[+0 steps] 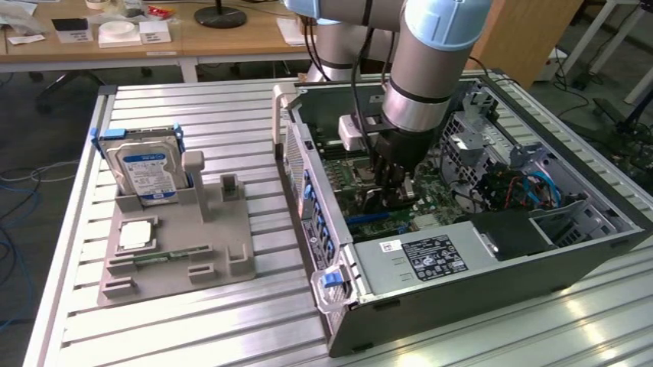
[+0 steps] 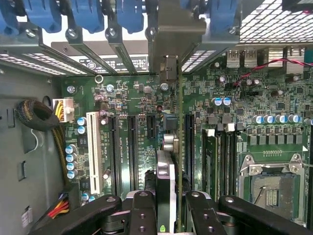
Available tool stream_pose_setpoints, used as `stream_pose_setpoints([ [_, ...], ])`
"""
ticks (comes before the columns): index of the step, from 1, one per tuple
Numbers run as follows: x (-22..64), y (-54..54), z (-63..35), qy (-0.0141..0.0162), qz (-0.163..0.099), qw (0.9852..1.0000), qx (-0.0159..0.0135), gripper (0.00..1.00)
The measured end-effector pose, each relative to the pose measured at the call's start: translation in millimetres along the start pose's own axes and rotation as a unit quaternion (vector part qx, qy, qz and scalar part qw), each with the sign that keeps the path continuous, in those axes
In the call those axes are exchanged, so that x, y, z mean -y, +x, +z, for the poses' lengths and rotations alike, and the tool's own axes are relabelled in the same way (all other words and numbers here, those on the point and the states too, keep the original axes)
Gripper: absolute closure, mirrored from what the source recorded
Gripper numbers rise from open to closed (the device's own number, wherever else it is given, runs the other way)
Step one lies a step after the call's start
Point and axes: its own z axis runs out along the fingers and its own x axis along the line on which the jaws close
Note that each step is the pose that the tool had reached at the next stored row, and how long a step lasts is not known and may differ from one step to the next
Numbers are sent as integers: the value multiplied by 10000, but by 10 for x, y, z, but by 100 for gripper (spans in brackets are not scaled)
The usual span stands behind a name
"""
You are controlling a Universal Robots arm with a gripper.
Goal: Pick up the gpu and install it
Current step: 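Insert the gpu into the slot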
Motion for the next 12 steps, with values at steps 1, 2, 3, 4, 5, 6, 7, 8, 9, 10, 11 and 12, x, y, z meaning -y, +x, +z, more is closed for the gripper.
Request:
stream_pose_setpoints([
  [1,0,0,8,0,0,10000,0,72],
  [2,0,0,15,0,0,10000,0,72],
  [3,0,0,23,0,0,10000,1,72],
  [4,0,1,30,0,0,10000,0,72],
  [5,-1,1,38,0,0,10000,0,72],
  [6,-1,1,45,0,0,10000,0,72],
  [7,-1,1,45,0,0,10000,-1,72],
  [8,-1,1,45,0,0,10000,-1,72],
  [9,-1,1,45,0,0,10000,-1,72],
  [10,-1,1,45,0,0,10000,-1,72],
  [11,-1,1,45,0,0,10000,0,72],
  [12,0,1,46,0,0,10000,0,72],
])
